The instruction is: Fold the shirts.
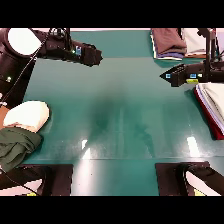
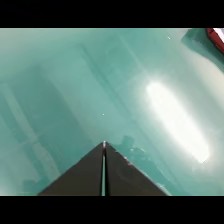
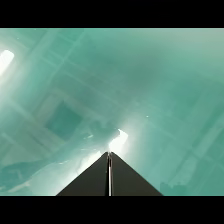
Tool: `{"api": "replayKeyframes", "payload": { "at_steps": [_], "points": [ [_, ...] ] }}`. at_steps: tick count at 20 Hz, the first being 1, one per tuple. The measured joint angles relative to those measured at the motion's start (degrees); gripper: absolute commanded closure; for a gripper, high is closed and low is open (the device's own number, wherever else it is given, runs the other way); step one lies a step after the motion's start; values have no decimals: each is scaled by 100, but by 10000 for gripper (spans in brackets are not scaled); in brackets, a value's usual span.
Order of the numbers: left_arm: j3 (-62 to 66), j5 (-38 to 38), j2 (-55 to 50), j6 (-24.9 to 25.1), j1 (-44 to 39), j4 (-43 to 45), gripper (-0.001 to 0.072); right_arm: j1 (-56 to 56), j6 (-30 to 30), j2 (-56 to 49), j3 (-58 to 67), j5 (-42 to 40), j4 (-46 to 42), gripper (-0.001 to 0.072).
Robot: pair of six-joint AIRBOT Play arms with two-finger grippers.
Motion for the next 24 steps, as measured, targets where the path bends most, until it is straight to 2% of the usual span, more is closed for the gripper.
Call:
{"api": "replayKeyframes", "payload": {
  "at_steps": [13, 18, 21, 24],
  "points": [
    [-2, 0, 0, -9, 0, -2, 681, 24, 0, 0, 0, 9, 26, 695],
    [0, 247, 76, -7, 146, 87, 681, 24, 0, 0, 0, 15, 42, 695],
    [-35, -389, 323, 2, 662, 660, 681, 24, 0, 2, 0, 33, 46, 695],
    [-345, -1060, 704, 0, 1635, 1244, 681, 24, 0, 4, 0, 57, 46, 695]
  ]
}}
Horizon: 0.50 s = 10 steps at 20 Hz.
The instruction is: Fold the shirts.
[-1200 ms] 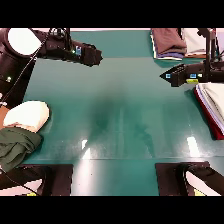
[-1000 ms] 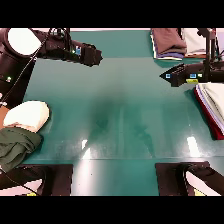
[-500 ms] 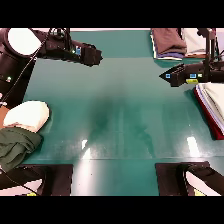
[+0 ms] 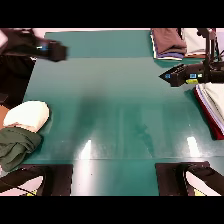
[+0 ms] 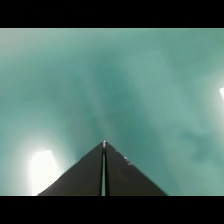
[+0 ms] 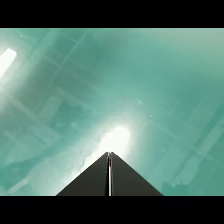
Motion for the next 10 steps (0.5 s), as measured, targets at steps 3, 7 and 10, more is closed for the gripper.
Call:
{"api": "replayKeyframes", "payload": {
  "at_steps": [3, 7, 10],
  "points": [
    [-723, -614, 308, 4, 1014, 382, 77, 0, 0, 0, 0, 2, 4, 695],
    [-2218, -726, 457, 2, 2013, 887, -1, 0, 0, 0, 0, 0, 7, 695],
    [-3351, -146, 490, 2, 2380, 1034, -1, 0, 0, 0, 0, -7, 7, 695]
  ]
}}
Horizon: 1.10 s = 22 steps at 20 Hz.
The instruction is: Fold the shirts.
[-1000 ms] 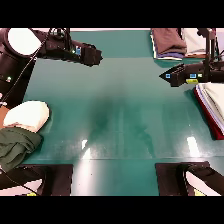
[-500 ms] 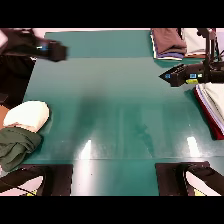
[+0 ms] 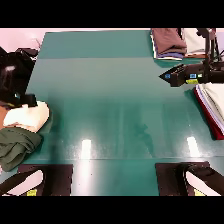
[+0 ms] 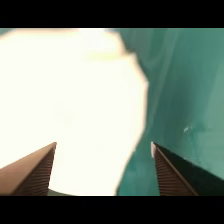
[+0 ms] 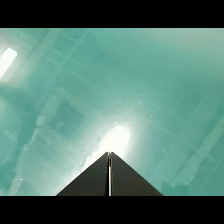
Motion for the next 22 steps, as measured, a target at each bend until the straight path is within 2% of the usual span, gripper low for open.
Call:
{"api": "replayKeyframes", "payload": {
  "at_steps": [3, 4, 5, 6, 10, 14, 19, 22],
  "points": [
    [-726, 533, 13, -22, 144, 61, 1, 0, 0, 0, 0, -22, 0, 695],
    [-863, 638, 15, -33, 175, 79, 130, 0, 2, 0, 0, -35, 0, 695],
    [-962, 713, 20, -46, 195, 90, 507, 0, 0, 0, 0, -44, 0, 695],
    [-1027, 741, 20, -61, 205, 101, 660, 0, 0, 0, 0, -66, 0, 695],
    [-763, 573, 28, -59, 221, -2, 683, 0, 2, 15, 0, -271, 0, 695],
    [656, 48, 144, 120, -236, -407, 683, -2, 2, 149, 221, -651, 24, 696],
    [2800, -223, 348, 221, -1784, -686, 683, -4, 4, 146, 1217, -837, 24, 696],
    [3434, -160, 345, 240, -2885, -730, 683, -2, 4, 15, 1882, -850, 0, 695]
  ]
}}
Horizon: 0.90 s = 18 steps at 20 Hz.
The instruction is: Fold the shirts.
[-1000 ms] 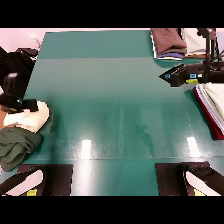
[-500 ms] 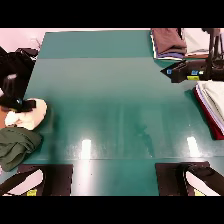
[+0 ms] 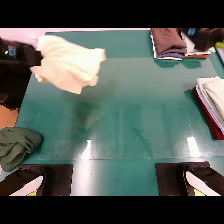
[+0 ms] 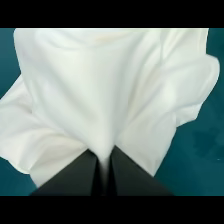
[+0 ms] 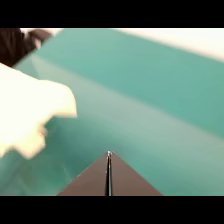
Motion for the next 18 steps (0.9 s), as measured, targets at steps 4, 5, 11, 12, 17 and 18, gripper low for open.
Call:
{"api": "replayKeyframes", "payload": {
  "at_steps": [4, 5, 11, 12, 17, 18],
  "points": [
    [282, 275, -426, 7, -1434, -31, 680, 0, -2, -289, 798, 87, -13, 695],
    [310, 382, -636, 17, -1759, -50, 603, 0, -2, -358, 946, 127, -15, 695],
    [382, 1117, -1722, -68, -2483, 2, 110, -2, -4, -640, 1386, 435, -22, 696],
    [382, 1137, -1803, -142, -2339, 44, 110, 0, -4, -656, 1410, 466, -24, 696],
    [101, 1104, -2221, -649, -1019, -195, 111, 0, -2, -688, 1451, 588, -24, 695],
    [-52, 1080, -2350, -704, -798, -367, 111, 0, -2, -688, 1453, 627, -24, 696]
  ]
}}
